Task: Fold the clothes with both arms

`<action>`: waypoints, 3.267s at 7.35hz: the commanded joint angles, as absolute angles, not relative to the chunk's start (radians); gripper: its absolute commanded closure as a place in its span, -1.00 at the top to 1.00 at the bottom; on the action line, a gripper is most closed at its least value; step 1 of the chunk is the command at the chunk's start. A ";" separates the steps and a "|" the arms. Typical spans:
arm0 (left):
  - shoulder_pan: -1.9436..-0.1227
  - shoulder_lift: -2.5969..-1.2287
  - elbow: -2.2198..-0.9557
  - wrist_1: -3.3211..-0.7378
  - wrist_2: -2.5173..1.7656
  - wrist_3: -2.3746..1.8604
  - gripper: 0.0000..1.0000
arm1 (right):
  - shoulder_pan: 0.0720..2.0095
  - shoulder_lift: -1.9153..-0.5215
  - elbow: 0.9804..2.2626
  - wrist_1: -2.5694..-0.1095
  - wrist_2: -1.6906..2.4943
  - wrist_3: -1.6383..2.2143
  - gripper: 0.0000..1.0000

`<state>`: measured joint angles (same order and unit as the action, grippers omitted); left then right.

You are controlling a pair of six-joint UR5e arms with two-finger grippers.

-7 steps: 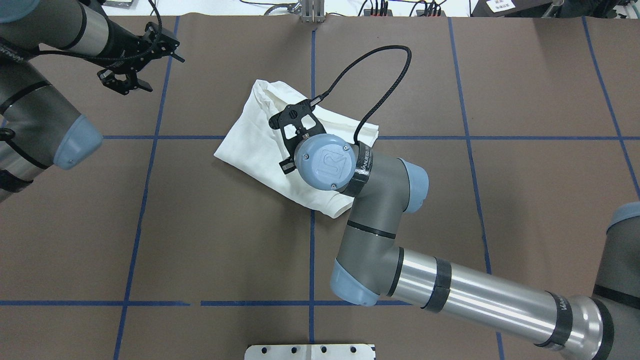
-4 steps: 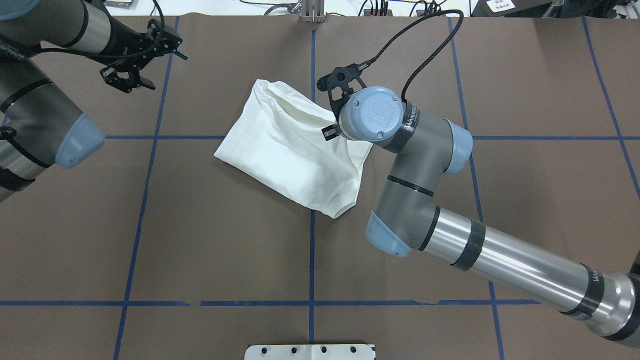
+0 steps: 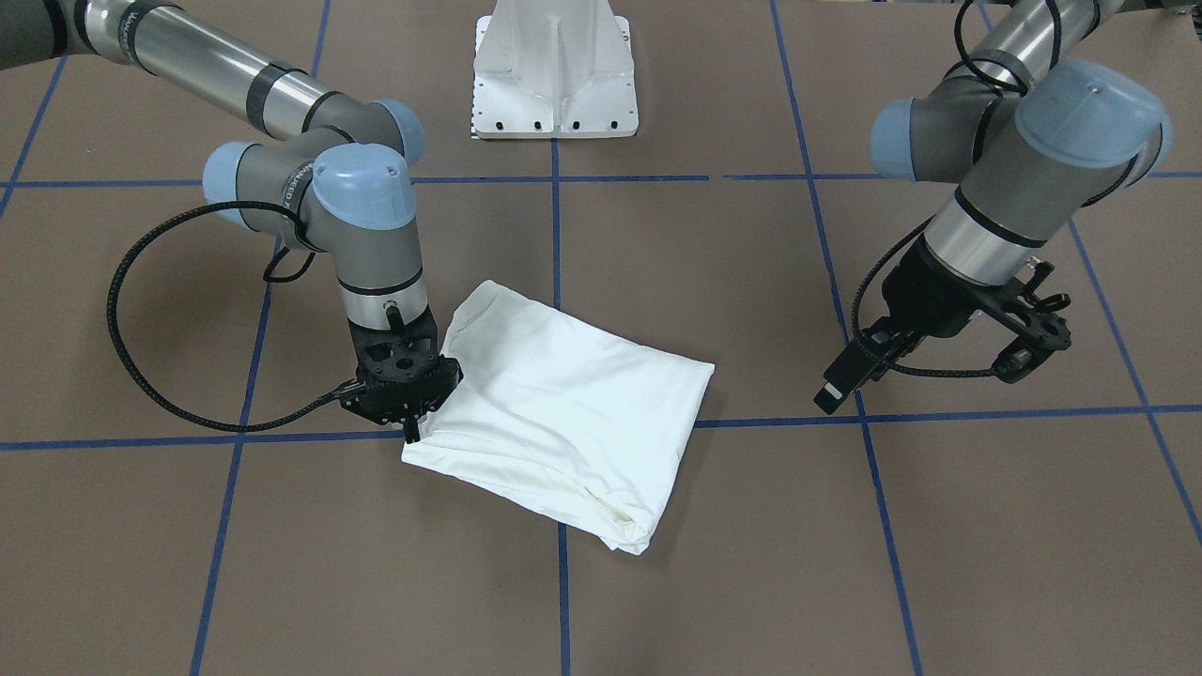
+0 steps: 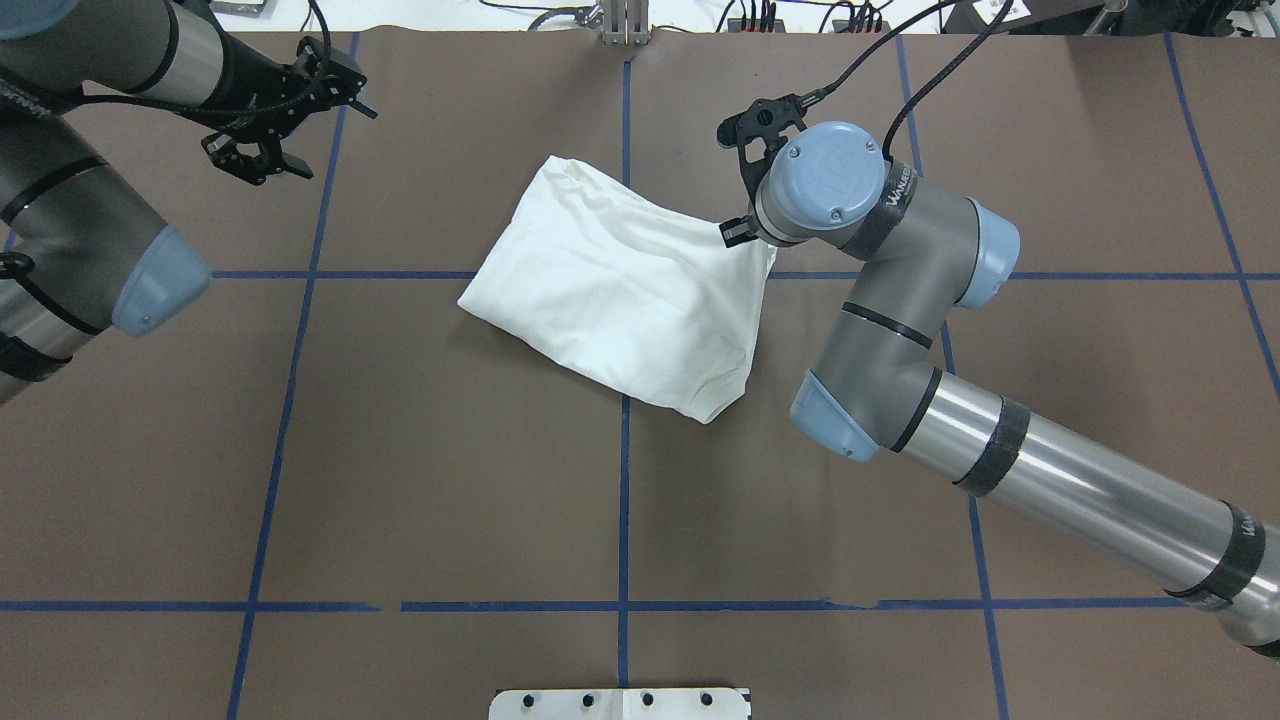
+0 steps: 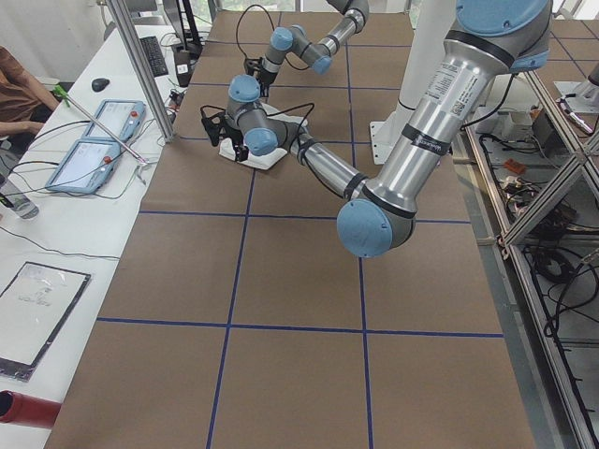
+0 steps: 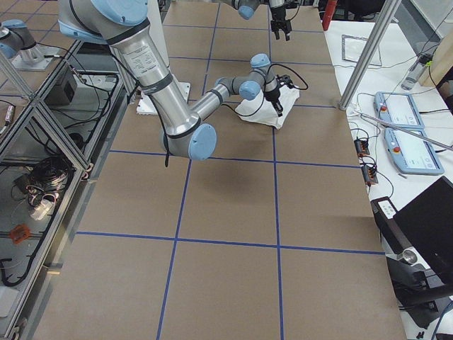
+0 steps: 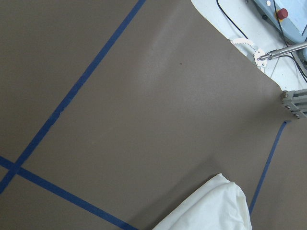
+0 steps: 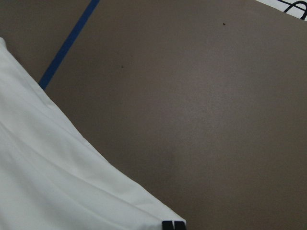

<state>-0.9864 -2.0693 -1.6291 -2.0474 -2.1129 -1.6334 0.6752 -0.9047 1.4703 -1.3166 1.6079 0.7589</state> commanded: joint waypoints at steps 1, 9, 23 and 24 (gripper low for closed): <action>-0.986 -2.071 -1.629 -2.048 -2.112 -1.634 1.00 | 0.681 -0.907 1.467 -1.307 1.602 0.775 0.98; -1.170 -1.851 -1.764 -1.953 -2.120 -0.939 1.00 | 1.206 -0.975 1.457 -1.550 2.144 0.170 1.00; -1.565 -1.635 -1.684 -1.490 -2.240 0.031 1.00 | 1.520 -1.456 1.551 -1.775 2.343 -0.103 1.00; -1.566 -1.632 -1.646 -1.496 -2.238 0.035 1.00 | 1.538 -1.462 1.499 -1.720 2.389 -0.103 1.00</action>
<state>-1.5645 -1.6367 -1.6803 -1.5092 -2.2422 0.0317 1.5227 -1.4555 1.5658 -1.7779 2.3197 -0.1117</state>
